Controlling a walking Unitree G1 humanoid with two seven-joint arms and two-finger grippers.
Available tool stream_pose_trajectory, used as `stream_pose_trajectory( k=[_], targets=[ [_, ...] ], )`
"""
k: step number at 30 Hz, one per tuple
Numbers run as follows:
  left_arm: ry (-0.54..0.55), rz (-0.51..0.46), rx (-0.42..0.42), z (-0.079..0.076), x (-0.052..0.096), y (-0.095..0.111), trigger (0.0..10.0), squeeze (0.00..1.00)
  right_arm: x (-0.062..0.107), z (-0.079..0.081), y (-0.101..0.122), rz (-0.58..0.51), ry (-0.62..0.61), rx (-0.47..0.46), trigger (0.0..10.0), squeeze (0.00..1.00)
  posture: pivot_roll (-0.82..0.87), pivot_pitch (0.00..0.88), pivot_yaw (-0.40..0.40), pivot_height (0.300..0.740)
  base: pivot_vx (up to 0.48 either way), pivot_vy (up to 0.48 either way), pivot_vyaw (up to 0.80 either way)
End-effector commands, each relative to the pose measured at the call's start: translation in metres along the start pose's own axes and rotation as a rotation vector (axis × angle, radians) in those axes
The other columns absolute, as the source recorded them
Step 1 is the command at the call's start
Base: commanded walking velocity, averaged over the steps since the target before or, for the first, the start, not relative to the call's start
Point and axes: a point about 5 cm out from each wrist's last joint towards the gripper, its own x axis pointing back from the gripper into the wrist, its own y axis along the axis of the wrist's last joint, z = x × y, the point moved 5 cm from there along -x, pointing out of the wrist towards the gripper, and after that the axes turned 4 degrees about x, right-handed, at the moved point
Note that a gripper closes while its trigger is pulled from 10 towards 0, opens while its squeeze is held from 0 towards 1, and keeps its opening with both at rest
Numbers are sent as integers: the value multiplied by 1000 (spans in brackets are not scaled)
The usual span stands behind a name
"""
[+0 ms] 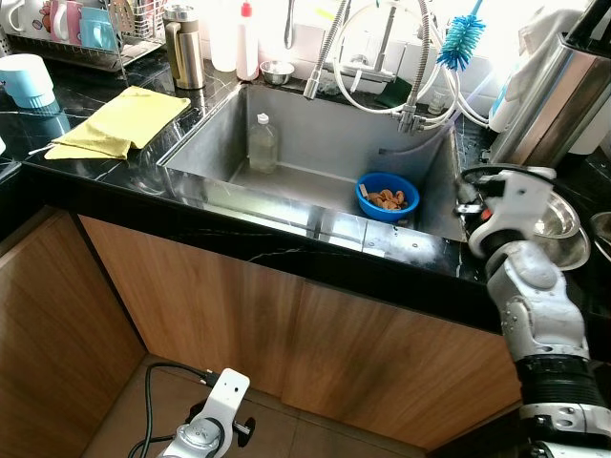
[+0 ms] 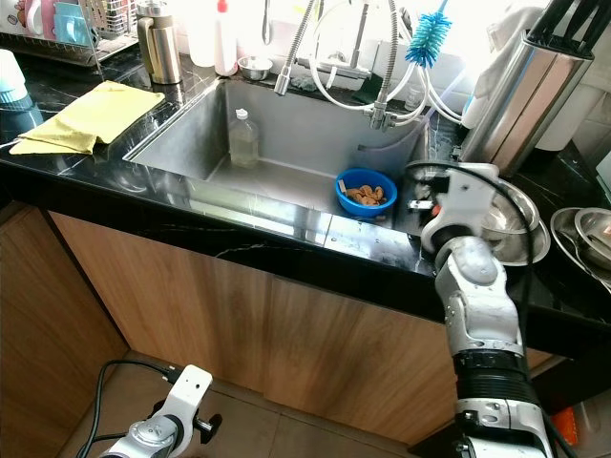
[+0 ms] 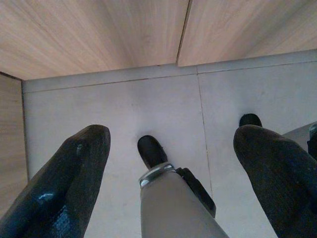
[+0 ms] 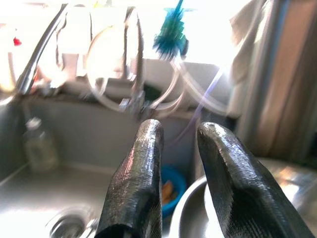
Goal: Kitchen organization
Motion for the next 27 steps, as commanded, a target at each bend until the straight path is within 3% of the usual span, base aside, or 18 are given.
stream_pose_trajectory(
  k=[1,6,9,10,11,12,13,19,24,25,27],
  targets=[
    [-6,16,7,-3,0,-5,10000,0,2,-10,9,-29,-39,15,10000,0,156,48,-137,740,0,0,0],
    [-6,18,5,-2,1,-6,10000,0,17,-32,2,-2,-143,76,10000,0,148,47,-135,740,0,0,0],
    [-8,19,4,-2,1,-7,10000,0,24,-42,-8,54,-155,175,10000,0,144,51,-134,740,0,0,0],
    [-9,19,3,-2,1,-6,10000,0,25,-45,-9,64,-152,195,10000,706,144,52,-134,740,0,0,0],
    [-10,19,3,-2,1,-6,10000,0,25,-46,-8,69,-151,207,10000,706,142,53,-133,740,0,0,0],
    [-10,19,4,-2,1,-6,10000,0,26,-48,-8,75,-153,219,10000,933,140,55,-133,740,0,0,0],
    [-10,19,4,-2,1,-6,10000,0,25,-49,-8,81,-147,227,10000,1000,140,55,-133,740,0,0,0],
    [-13,17,4,-4,0,-5,10000,0,22,-42,-10,115,-14,255,10000,1000,138,61,-130,740,0,0,0],
    [-14,16,5,-4,0,-5,10000,0,22,-41,-11,128,7,262,10000,1000,138,61,-130,740,0,0,0],
    [-19,13,7,-8,0,-3,10000,0,22,-31,-19,181,136,315,10000,0,133,62,-128,740,0,0,0],
    [-22,11,9,-10,-1,-1,10000,0,21,-33,-24,215,166,329,10000,0,133,64,-128,740,0,0,0]
  ],
)
